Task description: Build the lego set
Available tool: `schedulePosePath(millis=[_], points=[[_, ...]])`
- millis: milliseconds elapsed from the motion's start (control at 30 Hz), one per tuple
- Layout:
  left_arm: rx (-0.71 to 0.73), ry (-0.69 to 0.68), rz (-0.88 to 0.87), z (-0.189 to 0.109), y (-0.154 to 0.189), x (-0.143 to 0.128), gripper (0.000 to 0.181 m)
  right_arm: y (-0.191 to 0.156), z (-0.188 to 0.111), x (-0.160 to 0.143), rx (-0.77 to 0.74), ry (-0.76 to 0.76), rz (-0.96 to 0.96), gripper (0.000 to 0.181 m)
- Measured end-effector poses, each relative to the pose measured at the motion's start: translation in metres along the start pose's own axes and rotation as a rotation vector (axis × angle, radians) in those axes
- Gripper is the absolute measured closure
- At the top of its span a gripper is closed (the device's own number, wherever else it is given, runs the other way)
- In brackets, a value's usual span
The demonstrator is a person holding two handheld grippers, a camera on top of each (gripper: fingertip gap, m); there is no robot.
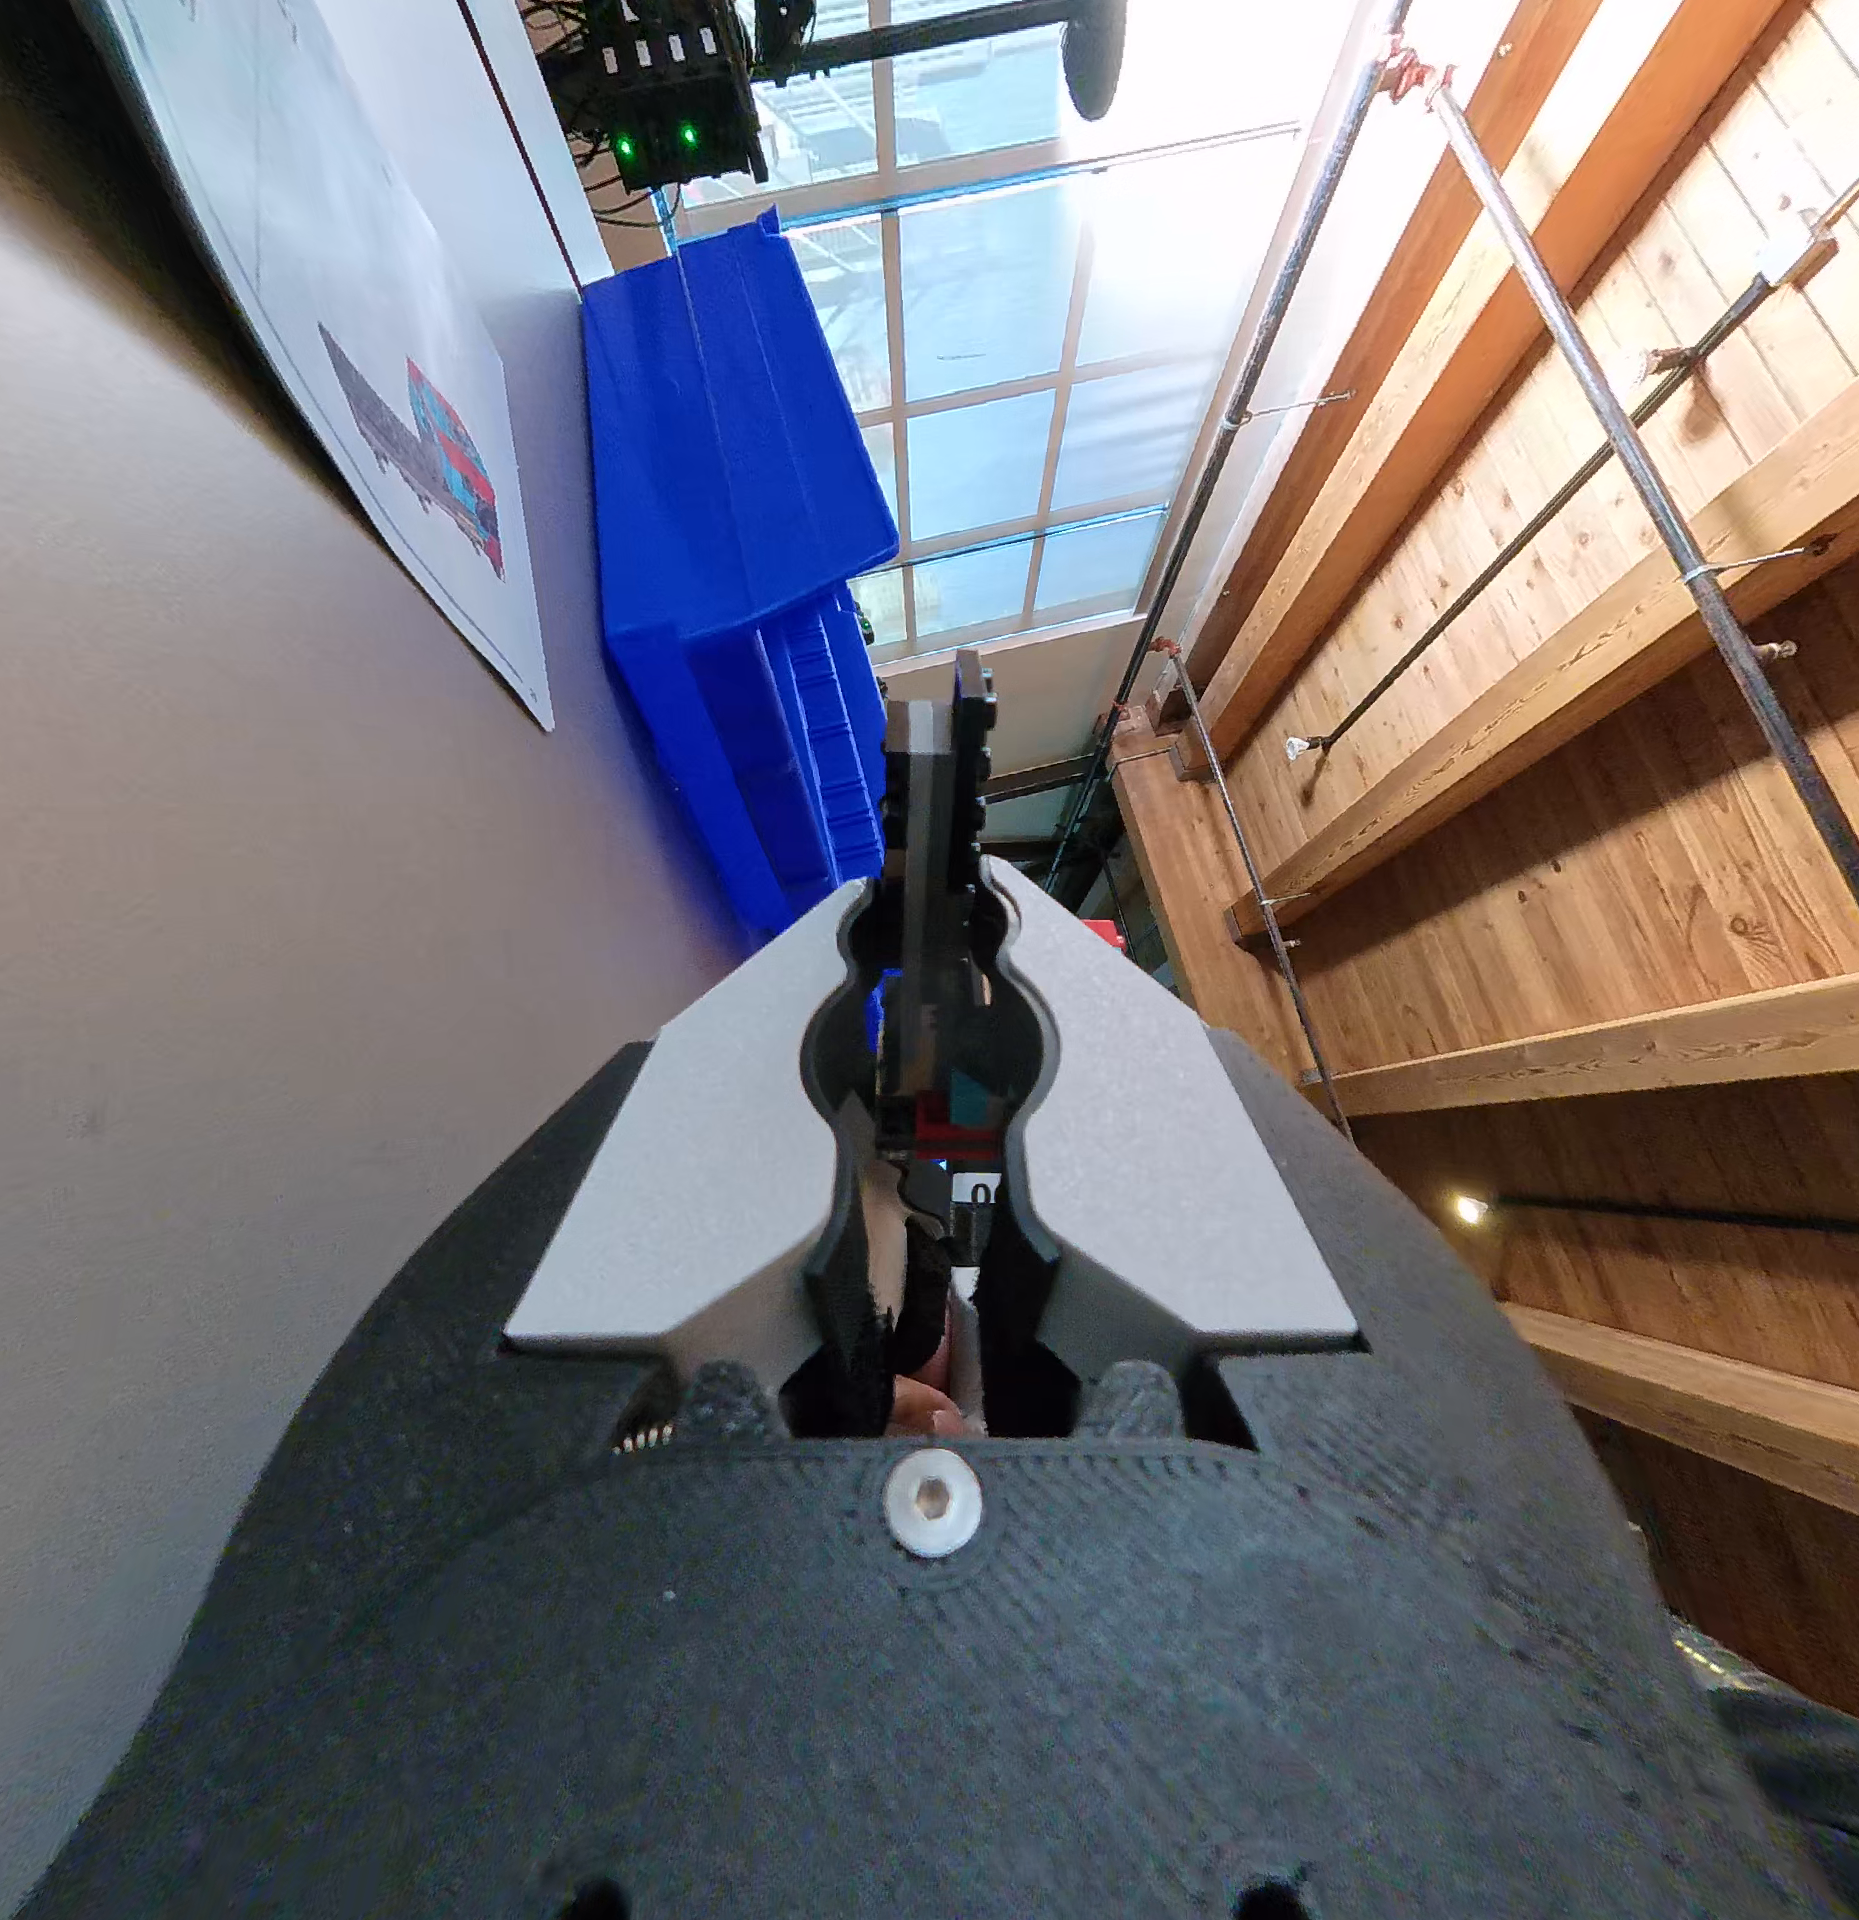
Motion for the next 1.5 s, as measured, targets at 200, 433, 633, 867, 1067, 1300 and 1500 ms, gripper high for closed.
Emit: schedulePosePath(millis=[200,433,633,867,1067,1300,1500], points=[[-0.005,-0.004,0.008,0.000,0.001,0.000,0.166,-0.001,0.000,-0.001,-0.016,-0.009,-0.022,0.128],[-0.006,-0.010,0.015,0.000,0.002,-0.001,0.166,-0.002,-0.001,-0.001,-0.021,0.000,-0.029,0.129],[-0.016,-0.011,0.030,0.000,0.004,-0.001,0.166,-0.004,-0.001,-0.001,-0.012,-0.005,-0.027,0.129],[-0.031,-0.003,0.063,0.001,0.008,0.000,0.166,-0.007,-0.001,0.000,-0.012,-0.006,-0.038,0.123],[-0.022,-0.016,0.110,0.002,0.010,-0.001,0.166,-0.009,0.001,0.001,-0.019,0.001,-0.038,0.116],[-0.037,-0.037,0.209,0.004,0.018,-0.002,0.166,-0.012,-0.001,0.003,0.023,0.019,-0.047,0.122],[-0.062,-0.037,0.248,0.005,0.024,-0.001,0.165,-0.017,-0.001,0.003,0.031,0.022,-0.080,0.124]])
Point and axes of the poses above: each gripper's, where its closed fingertips meet, z out along the fingers, x out of its top, y = z × x across the jaws, the point moved 5 cm from there along -z, back along the fingers, and after that the axes turned 8 degrees about -x, right-handed, at the moved point
